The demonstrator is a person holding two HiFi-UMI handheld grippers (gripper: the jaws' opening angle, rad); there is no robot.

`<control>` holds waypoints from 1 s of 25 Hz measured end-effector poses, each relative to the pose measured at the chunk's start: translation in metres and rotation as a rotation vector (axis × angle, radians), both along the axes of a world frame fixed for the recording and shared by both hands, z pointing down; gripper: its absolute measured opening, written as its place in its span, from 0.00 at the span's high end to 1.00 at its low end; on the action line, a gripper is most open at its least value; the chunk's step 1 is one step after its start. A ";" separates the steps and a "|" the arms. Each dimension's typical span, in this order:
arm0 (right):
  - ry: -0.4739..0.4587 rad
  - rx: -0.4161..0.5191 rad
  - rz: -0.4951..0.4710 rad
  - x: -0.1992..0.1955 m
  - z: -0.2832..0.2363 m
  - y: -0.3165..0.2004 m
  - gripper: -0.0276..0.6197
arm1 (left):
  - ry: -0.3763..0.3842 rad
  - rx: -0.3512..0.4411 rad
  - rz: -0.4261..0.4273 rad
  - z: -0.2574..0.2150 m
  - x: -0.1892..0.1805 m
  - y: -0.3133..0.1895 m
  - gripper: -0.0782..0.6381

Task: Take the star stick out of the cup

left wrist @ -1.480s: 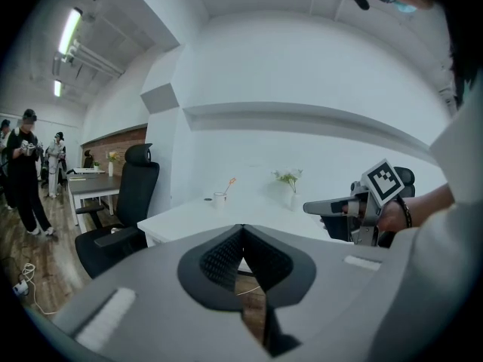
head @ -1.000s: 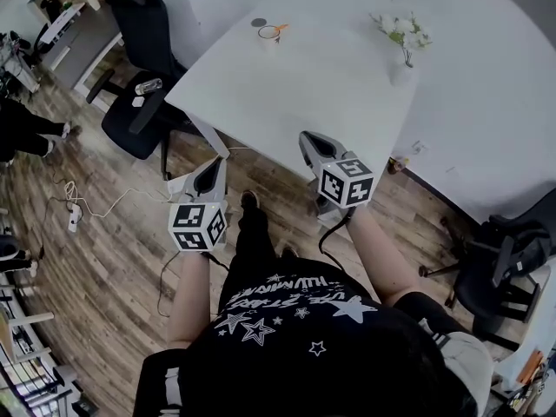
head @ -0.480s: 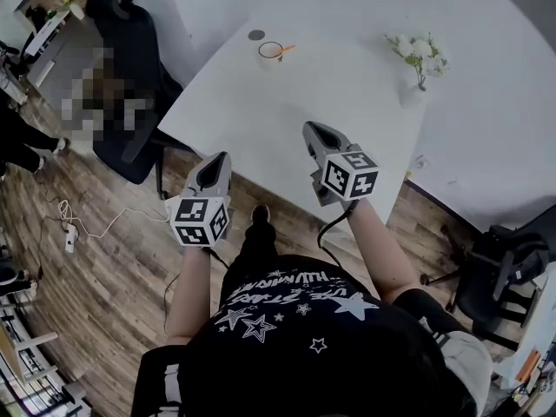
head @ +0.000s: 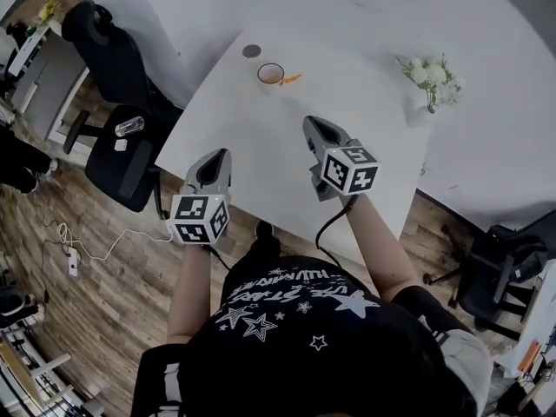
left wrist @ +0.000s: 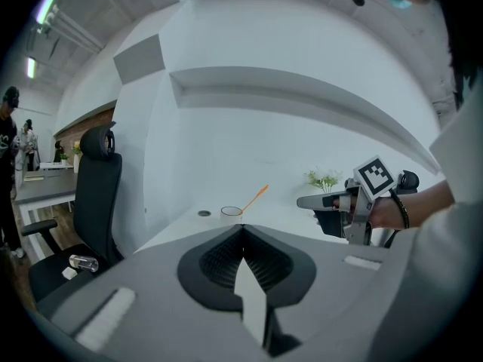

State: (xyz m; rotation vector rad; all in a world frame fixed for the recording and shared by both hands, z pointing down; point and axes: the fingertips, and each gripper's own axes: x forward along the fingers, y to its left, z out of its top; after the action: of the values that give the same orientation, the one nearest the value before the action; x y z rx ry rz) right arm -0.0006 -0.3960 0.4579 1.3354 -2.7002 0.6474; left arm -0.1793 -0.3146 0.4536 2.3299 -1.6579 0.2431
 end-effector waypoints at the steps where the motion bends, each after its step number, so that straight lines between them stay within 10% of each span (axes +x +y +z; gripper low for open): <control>1: 0.001 -0.003 0.006 -0.001 0.000 -0.007 0.93 | 0.001 0.000 0.004 -0.001 -0.002 -0.008 0.89; 25: 0.094 -0.005 0.182 -0.030 0.048 -0.112 0.72 | 0.044 -0.087 0.099 0.035 -0.028 -0.116 0.89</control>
State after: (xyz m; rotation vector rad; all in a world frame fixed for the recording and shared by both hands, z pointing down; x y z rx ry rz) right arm -0.0304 -0.5078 0.5060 1.5819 -2.5227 0.5882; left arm -0.2073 -0.4305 0.4888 2.3382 -1.4833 0.2766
